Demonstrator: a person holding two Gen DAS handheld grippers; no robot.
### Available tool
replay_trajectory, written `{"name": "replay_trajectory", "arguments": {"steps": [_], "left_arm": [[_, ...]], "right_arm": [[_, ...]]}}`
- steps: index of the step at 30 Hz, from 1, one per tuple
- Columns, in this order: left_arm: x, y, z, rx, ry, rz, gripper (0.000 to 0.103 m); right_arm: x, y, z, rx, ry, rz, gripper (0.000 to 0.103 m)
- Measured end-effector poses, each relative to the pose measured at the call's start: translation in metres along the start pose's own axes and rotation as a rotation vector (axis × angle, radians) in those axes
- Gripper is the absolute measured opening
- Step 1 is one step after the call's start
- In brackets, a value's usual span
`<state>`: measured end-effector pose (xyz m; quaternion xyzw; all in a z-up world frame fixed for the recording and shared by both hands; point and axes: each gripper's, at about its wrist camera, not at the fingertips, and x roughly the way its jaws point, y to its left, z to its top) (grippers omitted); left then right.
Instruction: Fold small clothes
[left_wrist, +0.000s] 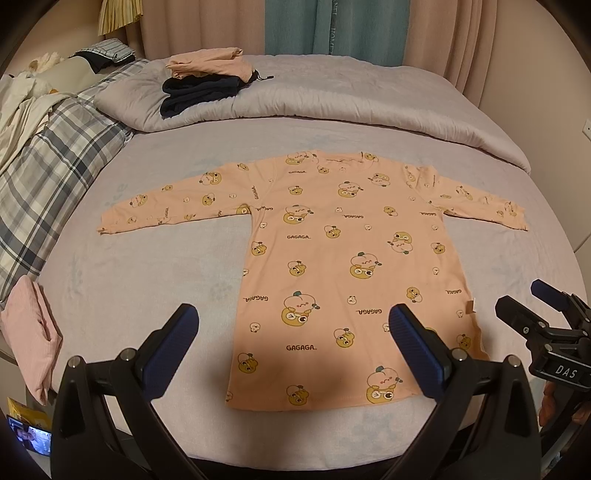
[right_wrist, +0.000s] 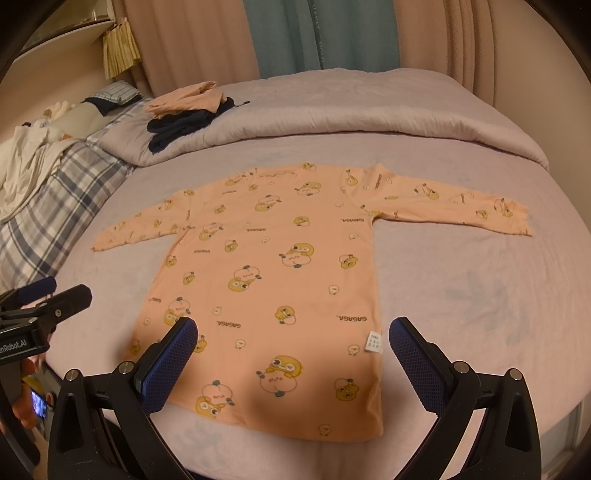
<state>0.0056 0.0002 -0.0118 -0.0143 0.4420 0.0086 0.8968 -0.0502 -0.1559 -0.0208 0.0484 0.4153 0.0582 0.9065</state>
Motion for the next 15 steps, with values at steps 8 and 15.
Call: {"name": "replay_trajectory", "arguments": {"steps": [8,15], "left_arm": [[0.01,0.008,-0.001,-0.04,0.016,-0.052,0.103],[0.046,0.016,-0.003,-0.103,0.093,-0.076,0.103]], "right_arm": [[0.004,-0.004,0.0,0.014,0.005,0.008,0.103],[0.022,-0.032,0.003,0.122,0.025,0.115,0.103]]}}
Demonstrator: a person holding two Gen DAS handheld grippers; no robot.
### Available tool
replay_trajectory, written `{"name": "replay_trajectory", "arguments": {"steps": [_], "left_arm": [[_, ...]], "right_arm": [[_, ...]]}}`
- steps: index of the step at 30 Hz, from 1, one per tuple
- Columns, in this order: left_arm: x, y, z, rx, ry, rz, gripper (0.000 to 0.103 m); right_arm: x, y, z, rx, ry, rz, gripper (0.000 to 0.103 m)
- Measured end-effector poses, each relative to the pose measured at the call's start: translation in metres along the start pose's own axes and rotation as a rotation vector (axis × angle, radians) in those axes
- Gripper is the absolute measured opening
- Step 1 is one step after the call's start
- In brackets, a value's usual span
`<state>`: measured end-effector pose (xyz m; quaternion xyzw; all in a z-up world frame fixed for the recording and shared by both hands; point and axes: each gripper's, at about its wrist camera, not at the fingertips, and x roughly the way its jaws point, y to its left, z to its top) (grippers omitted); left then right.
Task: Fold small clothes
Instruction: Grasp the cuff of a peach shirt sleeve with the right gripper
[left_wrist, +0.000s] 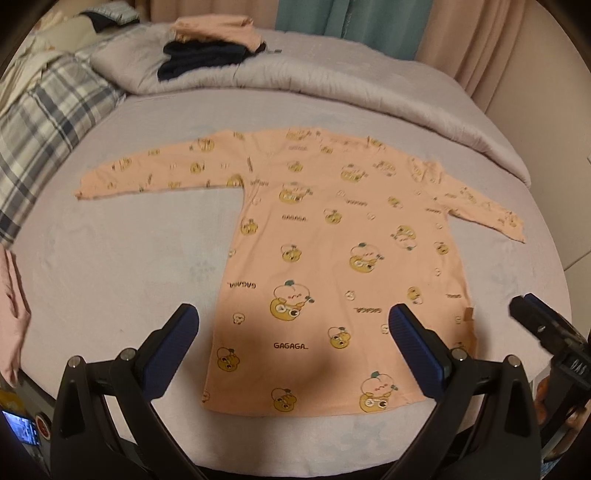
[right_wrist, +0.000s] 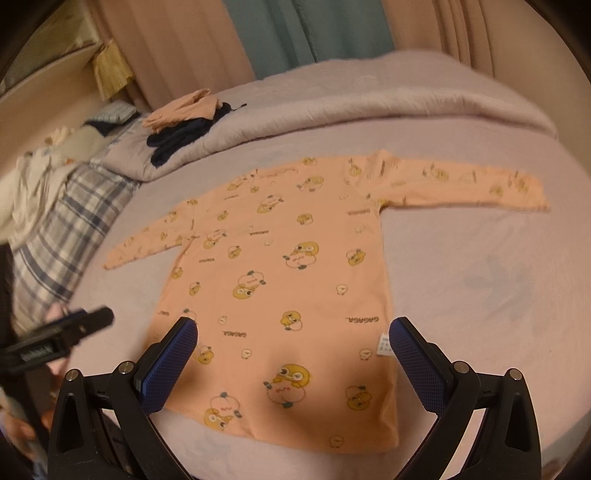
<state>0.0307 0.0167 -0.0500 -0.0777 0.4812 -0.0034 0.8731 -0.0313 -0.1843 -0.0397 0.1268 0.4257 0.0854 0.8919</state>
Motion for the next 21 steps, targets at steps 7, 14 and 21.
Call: {"name": "replay_trajectory", "arguments": {"steps": [7,14,21], "left_arm": [[0.04,0.013,0.002,-0.124,0.103,-0.293,0.103],[0.077,-0.009,0.017,-0.073,0.165,-0.225,0.103],[0.114,-0.03,0.048,-0.036,0.169,-0.239,0.103]], "right_arm": [[0.016,-0.073,0.003,0.224,0.018,0.028,0.103],[0.002,-0.182,0.012,0.502,-0.106,-0.028,0.103],[-0.001,-0.262,0.034,0.64,-0.218,-0.082,0.103]]}}
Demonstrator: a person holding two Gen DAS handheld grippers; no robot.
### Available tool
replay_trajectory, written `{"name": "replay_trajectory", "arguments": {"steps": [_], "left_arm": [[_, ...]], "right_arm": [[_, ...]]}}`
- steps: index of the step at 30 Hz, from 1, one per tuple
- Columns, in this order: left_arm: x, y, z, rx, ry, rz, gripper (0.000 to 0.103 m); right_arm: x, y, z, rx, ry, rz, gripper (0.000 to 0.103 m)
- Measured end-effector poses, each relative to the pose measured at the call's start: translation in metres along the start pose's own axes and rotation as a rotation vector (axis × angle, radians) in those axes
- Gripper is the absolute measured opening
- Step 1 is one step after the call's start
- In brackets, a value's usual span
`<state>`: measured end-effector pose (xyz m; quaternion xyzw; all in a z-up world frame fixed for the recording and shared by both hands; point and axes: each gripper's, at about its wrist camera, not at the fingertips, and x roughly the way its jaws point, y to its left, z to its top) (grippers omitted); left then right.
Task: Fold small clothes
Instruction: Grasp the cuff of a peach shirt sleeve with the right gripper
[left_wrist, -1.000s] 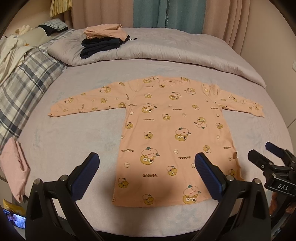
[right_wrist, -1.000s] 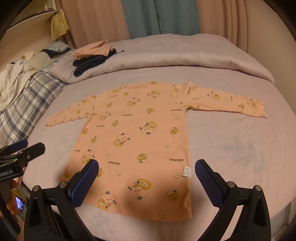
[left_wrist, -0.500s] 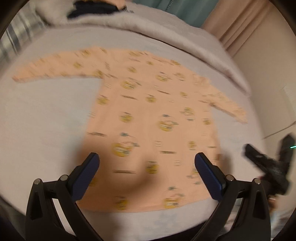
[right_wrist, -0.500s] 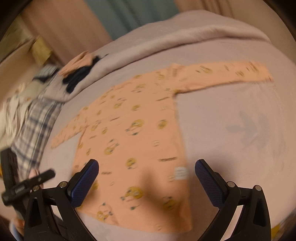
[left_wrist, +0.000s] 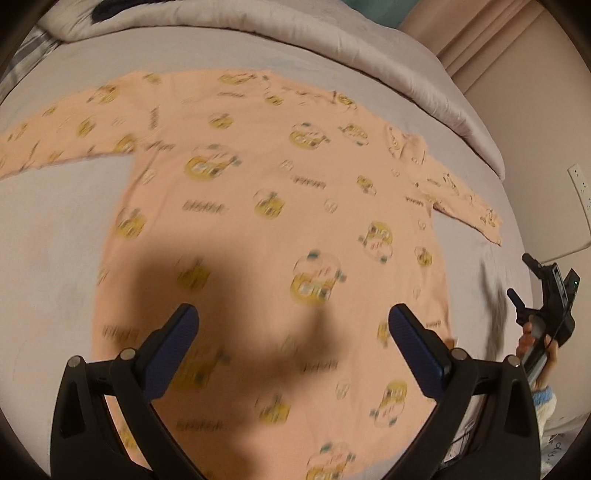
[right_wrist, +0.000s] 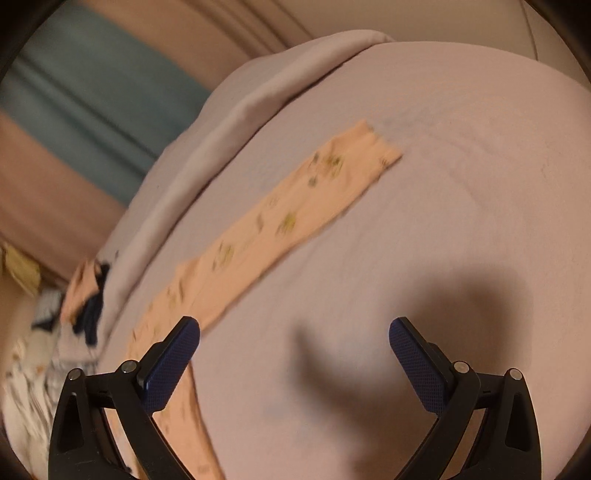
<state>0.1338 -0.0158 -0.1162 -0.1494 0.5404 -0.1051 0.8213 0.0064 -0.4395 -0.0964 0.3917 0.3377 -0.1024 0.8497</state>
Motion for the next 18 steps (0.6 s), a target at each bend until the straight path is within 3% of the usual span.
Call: {"name": "replay_trajectory", "arguments": {"steps": [5,10,12,16,18], "left_arm": [[0.017,-0.012,0.029,0.014,-0.036,0.004,0.102],[0.032,-0.018,0.045,0.026,-0.041,0.037,0.102],[0.038,-0.018,0.049,0.022,-0.033,0.034,0.102],[0.044,-0.024,0.057,0.031,-0.033,0.029,0.102],[0.046,-0.027,0.063,0.039,-0.039,0.028,0.102]], "right_arm": [[0.034,-0.021,0.033,0.105,0.003,0.004,0.102],[0.057,-0.03,0.05,0.218,-0.026,0.039,0.096],[0.064,-0.029,0.059,0.248,-0.028,0.066,0.079],[0.072,-0.037,0.063,0.343,-0.044,0.109,0.054],[0.074,-0.047,0.068,0.345,-0.059,0.095,0.026]]}}
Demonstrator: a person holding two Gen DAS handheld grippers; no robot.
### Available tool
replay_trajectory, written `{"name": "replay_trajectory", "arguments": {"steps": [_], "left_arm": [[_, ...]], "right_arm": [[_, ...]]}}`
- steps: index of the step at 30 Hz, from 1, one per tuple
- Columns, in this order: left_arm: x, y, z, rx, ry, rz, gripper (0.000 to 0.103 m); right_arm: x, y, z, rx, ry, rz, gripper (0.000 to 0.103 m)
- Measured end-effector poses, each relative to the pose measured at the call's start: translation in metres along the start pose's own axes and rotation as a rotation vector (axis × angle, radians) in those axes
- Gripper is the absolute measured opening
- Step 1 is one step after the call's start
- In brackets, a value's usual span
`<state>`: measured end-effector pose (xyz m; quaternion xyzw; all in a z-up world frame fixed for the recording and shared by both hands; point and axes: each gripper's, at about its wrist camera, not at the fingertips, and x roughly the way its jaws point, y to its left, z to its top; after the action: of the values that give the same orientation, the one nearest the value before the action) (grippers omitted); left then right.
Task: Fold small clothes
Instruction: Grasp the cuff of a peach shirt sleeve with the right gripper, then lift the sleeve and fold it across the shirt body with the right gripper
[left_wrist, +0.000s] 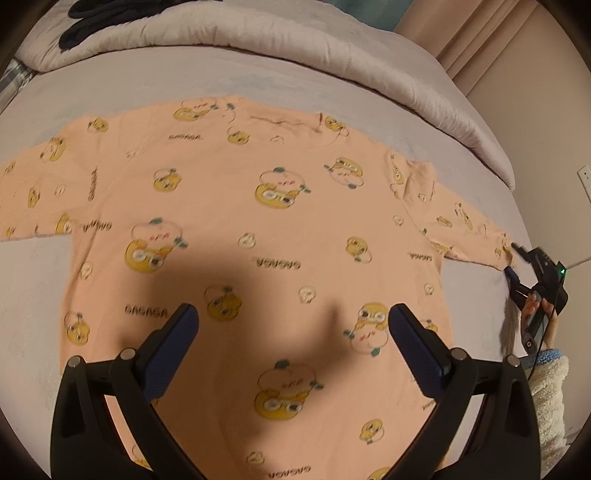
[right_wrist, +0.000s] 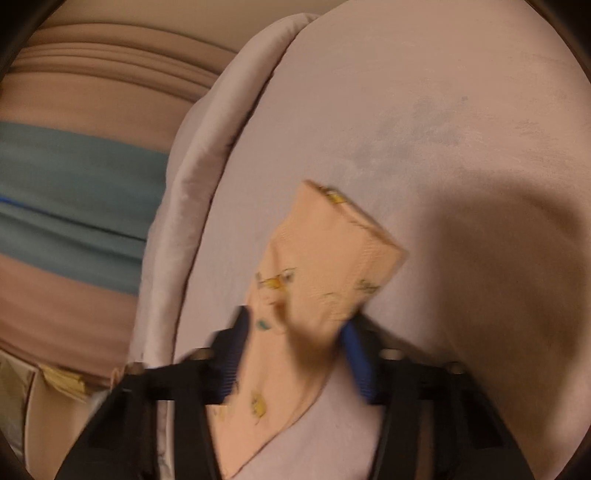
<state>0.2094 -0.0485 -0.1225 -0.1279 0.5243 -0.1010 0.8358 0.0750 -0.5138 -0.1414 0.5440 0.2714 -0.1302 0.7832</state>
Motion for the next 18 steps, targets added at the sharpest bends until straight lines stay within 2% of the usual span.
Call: {"name": "replay_trajectory", "arguments": {"steps": [2,4,7,12,15,18], "left_arm": [[0.001,-0.001,0.006,0.0,-0.009,-0.004,0.102],[0.001,-0.001,0.012,-0.005,-0.015,-0.008,0.102],[0.0,0.001,0.018,-0.024,-0.021,-0.026,0.102],[-0.005,0.011,0.02,-0.072,-0.03,-0.053,0.102],[-0.012,0.023,0.02,-0.11,-0.034,-0.07,0.102],[-0.024,0.039,0.019,-0.15,-0.052,-0.084,0.102]], "right_arm": [[-0.001,-0.004,-0.004,-0.007,-0.013,-0.016,0.011],[-0.007,-0.008,-0.007,-0.009,-0.03,-0.017,0.009],[-0.014,0.014,-0.013,-0.114,-0.069,-0.049,0.007],[-0.034,0.094,-0.043,-0.429,-0.117,-0.075,0.007],[-0.039,0.152,-0.084,-0.657,-0.12,-0.066,0.007],[-0.036,0.201,-0.129,-0.817,-0.075,-0.001,0.007]]}}
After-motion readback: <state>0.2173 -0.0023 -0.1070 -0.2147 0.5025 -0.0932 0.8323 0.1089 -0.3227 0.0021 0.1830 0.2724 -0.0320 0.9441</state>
